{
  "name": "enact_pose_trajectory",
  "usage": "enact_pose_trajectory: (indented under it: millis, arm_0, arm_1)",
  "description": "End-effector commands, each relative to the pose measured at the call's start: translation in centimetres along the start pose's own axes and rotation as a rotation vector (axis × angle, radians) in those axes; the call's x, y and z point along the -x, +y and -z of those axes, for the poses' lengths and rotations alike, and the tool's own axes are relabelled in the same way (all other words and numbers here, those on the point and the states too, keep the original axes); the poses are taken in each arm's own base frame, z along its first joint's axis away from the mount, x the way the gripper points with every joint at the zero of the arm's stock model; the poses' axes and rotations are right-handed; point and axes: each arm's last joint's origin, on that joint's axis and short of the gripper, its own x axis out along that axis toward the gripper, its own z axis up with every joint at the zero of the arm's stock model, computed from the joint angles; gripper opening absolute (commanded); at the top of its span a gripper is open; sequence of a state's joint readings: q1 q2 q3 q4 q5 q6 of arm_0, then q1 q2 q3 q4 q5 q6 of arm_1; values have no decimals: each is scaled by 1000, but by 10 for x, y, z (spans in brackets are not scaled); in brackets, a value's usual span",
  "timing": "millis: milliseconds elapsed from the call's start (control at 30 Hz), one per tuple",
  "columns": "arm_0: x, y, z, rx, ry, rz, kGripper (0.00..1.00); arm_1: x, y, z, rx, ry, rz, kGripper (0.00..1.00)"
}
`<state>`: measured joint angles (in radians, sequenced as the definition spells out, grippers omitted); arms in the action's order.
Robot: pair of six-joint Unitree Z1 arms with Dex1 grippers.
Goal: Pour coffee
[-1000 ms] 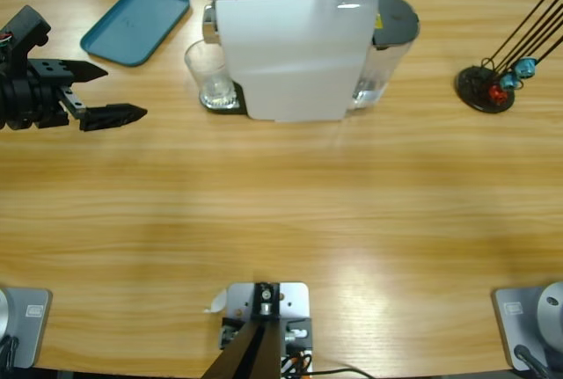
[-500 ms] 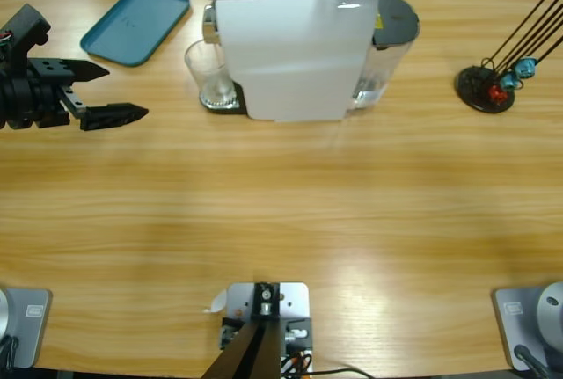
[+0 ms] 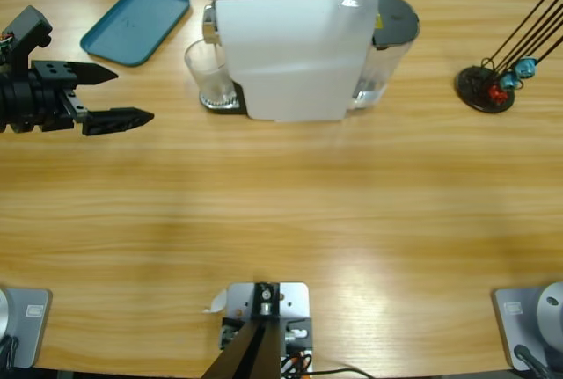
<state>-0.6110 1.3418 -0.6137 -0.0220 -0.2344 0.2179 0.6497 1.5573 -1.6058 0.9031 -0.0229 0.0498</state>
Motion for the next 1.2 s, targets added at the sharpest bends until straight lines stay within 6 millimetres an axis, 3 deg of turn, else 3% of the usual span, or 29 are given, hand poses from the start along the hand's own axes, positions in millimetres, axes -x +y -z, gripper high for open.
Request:
enact_pose_trajectory:
  millis: [33, 167, 300, 567, 1200]
  arm_0:
    - [3, -8, 17, 9, 13, 56, 1000]
    - [-2, -8, 18, 12, 29, 82, 1000]
    - [10, -9, 14, -2, -18, 51, 1000]
    - [23, -12, 10, -19, -73, 43, 1000]
    - [19, -10, 10, -28, -57, 39, 1000]
  arm_1:
    - [35, -2, 97, -10, -48, -113, 1000]
    - [20, 0, 134, 4, -89, -173, 1000]
    - [10, -1, 165, 32, -137, -182, 1000]
    - [8, -9, 200, 11, -207, -136, 1000]
    - [0, -11, 205, -23, -180, -94, 1000]
